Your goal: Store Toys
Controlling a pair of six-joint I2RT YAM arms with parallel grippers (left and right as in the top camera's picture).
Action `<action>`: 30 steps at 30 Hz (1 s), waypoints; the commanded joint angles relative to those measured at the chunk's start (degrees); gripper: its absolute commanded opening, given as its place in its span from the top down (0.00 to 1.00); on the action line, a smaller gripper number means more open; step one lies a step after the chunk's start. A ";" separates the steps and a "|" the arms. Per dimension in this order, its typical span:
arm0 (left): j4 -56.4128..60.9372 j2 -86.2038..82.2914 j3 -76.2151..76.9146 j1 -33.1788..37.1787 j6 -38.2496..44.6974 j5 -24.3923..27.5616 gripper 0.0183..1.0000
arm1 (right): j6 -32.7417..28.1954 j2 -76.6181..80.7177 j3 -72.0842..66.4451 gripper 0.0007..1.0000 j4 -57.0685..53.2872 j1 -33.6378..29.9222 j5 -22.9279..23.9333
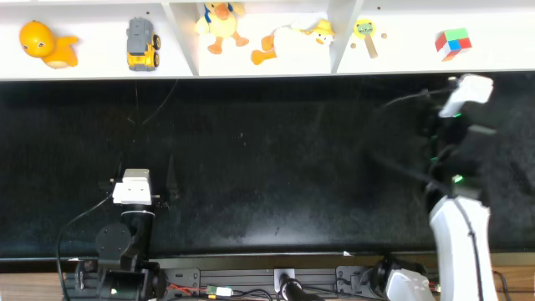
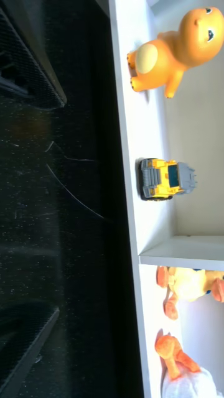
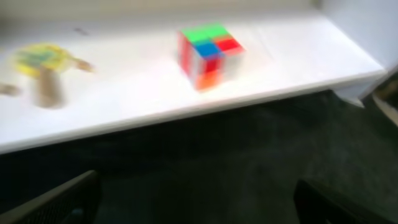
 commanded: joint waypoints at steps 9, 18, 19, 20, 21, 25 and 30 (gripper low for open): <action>-0.04 -0.68 -0.20 -0.15 1.05 0.37 0.00 | 7.54 -25.59 -23.04 0.01 9.53 11.80 9.22; -0.04 -0.68 -0.20 -0.15 1.07 0.37 0.00 | 13.00 -44.35 -32.48 0.00 9.25 12.31 6.49; -0.04 -0.68 -0.22 -0.15 1.05 0.37 0.00 | 12.98 -45.90 -33.62 0.00 9.62 12.28 6.51; -0.04 -0.68 -0.22 -0.15 1.07 0.37 0.00 | 12.98 -47.78 -34.97 0.01 10.12 12.28 6.62; -0.04 -0.68 -0.22 -0.15 1.05 0.37 0.00 | 13.00 -48.98 -35.85 0.00 10.51 12.28 6.64; -0.04 -0.68 -0.20 -0.15 1.07 0.37 0.00 | 13.49 -56.94 -38.60 0.01 10.38 13.44 6.27; -0.04 -0.68 -0.20 -0.15 1.07 0.37 0.00 | 13.22 -62.86 -38.64 0.00 6.60 15.30 6.27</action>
